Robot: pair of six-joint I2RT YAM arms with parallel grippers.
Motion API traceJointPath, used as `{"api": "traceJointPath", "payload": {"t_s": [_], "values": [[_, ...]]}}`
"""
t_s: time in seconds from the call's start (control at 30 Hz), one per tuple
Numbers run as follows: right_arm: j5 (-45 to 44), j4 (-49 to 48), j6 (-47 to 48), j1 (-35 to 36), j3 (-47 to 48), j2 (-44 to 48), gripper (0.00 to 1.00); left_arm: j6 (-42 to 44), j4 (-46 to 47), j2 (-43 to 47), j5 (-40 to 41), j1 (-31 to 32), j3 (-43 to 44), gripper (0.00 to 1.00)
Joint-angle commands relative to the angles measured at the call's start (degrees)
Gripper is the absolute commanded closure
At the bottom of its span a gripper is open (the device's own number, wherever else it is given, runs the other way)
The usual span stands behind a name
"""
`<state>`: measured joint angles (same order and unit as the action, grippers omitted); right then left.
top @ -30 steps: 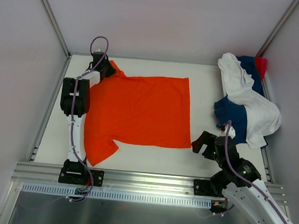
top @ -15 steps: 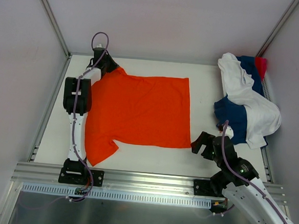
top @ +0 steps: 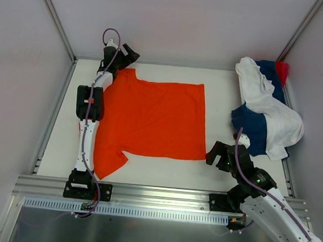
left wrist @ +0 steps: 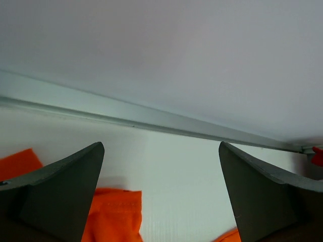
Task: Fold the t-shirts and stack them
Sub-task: Flatten out the tshirt, then grap the side of the flattened tshirt closest away from the robot with both arms
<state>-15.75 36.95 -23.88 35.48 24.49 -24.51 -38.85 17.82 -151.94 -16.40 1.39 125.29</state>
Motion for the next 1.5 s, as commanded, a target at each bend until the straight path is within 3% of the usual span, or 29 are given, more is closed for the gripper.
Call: {"api": "traceJointPath", "payload": {"t_s": [0.0,0.13,0.27,0.5,0.63,0.8,0.87,1.03,1.23,1.4,1.47], "values": [[-1.2,-2.1,0.9,0.3,-0.1,-1.1,0.01,-2.9,10.0,0.1,-4.7,-0.2,5.6,0.01],[-1.9,-4.3,1.6,0.3,-0.2,-2.1,0.01,2.0,8.3,13.5,-4.3,0.7,-1.8,0.01],[-1.8,-6.1,2.4,0.3,2.2,-4.8,0.0,10.5,-6.5,30.8,6.8,2.4,-13.1,0.01],[-7.1,-7.8,6.6,0.2,9.9,-10.7,0.01,6.6,-26.0,65.4,18.1,3.8,-48.2,0.01],[1.8,-7.2,7.4,-0.5,13.2,-16.8,0.0,7.2,-38.6,79.0,23.3,7.0,-61.3,0.01],[6.5,-9.6,6.0,-0.1,11.5,-19.1,0.01,-7.1,-47.3,102.6,27.6,13.1,-85.4,0.02],[6.3,-11.0,5.2,0.0,9.9,-18.1,0.01,-13.8,-49.1,111.5,28.3,19.5,-92.8,0.01],[4.6,-11.6,4.1,0.0,7.8,-18.9,0.01,-22.4,-63.3,116.7,32.6,30.3,-93.1,0.01],[1.4,-14.6,2.2,0.0,7.0,-23.6,0.01,-31.8,-84.2,113.7,35.0,43.4,-85.8,0.01],[0.0,-21.0,0.8,0.0,6.5,-28.6,0.01,-49.4,-102.9,108.1,37.5,56.2,-81.0,0.01],[1.0,-22.3,0.8,0.0,7.1,-32.4,0.0,-51.2,-104.8,107.1,35.5,59.0,-82.2,0.01]]}}
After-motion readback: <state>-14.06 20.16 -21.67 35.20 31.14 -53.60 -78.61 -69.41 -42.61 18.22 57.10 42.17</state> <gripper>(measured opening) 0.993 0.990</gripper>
